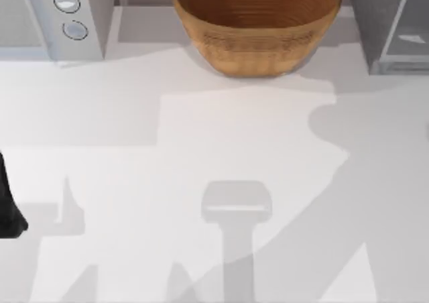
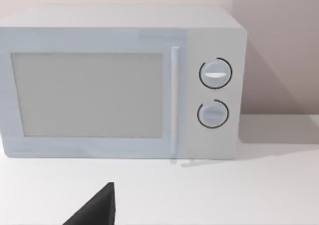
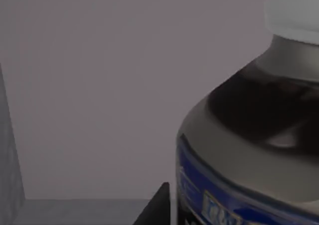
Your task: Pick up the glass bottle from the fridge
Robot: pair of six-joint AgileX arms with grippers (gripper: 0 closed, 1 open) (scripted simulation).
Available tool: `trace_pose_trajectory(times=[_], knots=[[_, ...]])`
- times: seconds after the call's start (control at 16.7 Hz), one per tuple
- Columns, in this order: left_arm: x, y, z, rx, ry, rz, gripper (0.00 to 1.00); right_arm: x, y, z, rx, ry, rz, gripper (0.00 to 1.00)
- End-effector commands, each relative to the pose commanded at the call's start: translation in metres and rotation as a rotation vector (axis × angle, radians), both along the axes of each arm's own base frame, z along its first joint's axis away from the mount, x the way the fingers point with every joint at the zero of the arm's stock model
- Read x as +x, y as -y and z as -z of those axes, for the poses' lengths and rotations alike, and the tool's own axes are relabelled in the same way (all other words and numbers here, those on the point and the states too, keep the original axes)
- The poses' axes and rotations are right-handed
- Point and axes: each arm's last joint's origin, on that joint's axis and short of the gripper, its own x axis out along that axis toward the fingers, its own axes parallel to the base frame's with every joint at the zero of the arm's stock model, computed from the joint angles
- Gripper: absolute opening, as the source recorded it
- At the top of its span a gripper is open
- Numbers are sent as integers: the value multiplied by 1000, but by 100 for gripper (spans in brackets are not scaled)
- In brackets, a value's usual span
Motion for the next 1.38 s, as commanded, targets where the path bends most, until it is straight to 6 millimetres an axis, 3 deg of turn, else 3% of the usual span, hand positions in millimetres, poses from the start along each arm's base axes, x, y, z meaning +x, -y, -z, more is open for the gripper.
trace_pose_trajectory(times=[0.12,0.42,0.6,1.02,1.38], knots=[[0,0,0,0,0,0,100,0,0,-9,1,3,-1,0],[0,0,0,0,0,0,100,-4,0,-8,2,0,-1,0],[0,0,0,0,0,0,100,-24,2,-11,-3,5,3,0],[0,0,0,0,0,0,100,-95,-1,-6,5,-8,0,0],[0,0,0,0,0,0,100,-99,-3,-5,7,-8,-6,0]])
